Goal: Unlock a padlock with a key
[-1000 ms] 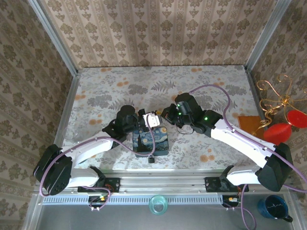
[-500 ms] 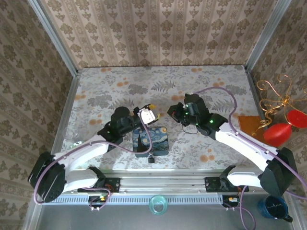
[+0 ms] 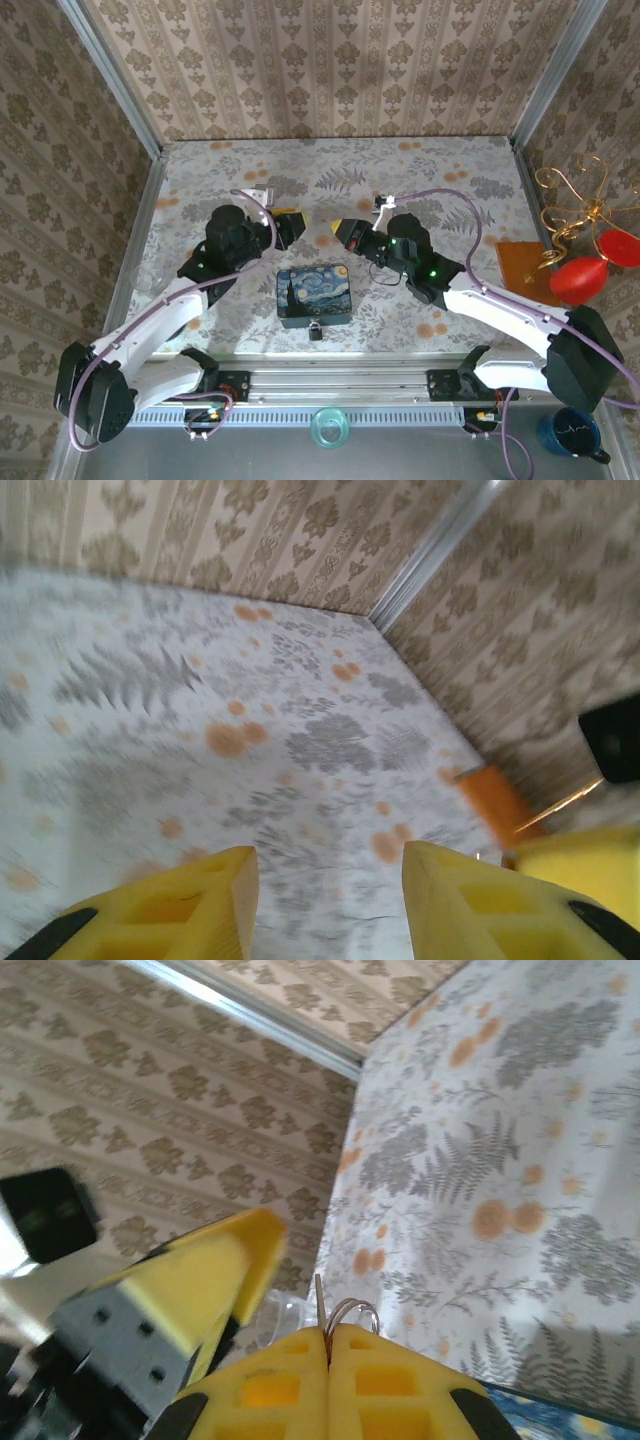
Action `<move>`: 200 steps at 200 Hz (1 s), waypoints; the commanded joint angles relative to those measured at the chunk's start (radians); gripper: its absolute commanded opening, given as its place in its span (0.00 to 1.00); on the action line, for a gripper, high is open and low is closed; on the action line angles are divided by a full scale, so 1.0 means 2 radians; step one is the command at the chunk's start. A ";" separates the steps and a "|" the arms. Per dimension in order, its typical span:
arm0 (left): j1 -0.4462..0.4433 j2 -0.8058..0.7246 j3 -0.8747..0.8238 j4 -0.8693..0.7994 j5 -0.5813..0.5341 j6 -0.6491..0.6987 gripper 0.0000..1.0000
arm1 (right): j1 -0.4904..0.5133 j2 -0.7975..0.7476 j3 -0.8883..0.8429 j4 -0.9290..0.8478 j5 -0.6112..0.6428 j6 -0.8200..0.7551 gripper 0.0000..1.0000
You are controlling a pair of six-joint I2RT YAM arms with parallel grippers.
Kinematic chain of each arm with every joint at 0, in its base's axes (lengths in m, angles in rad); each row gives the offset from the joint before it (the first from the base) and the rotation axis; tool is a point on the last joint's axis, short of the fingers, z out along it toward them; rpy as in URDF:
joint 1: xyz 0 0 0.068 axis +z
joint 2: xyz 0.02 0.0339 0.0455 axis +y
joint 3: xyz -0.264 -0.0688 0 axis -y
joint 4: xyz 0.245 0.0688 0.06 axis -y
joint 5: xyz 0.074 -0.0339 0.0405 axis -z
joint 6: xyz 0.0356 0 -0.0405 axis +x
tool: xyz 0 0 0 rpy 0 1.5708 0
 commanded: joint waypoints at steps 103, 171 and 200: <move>0.005 0.108 -0.041 0.323 0.086 -0.377 0.44 | 0.013 0.015 -0.030 0.107 0.034 0.021 0.00; -0.013 0.087 -0.021 0.260 0.083 -0.366 0.42 | 0.012 0.015 -0.020 0.126 0.027 0.032 0.00; -0.014 0.087 -0.017 0.258 0.085 -0.371 0.39 | 0.013 0.007 -0.006 0.093 0.036 0.014 0.00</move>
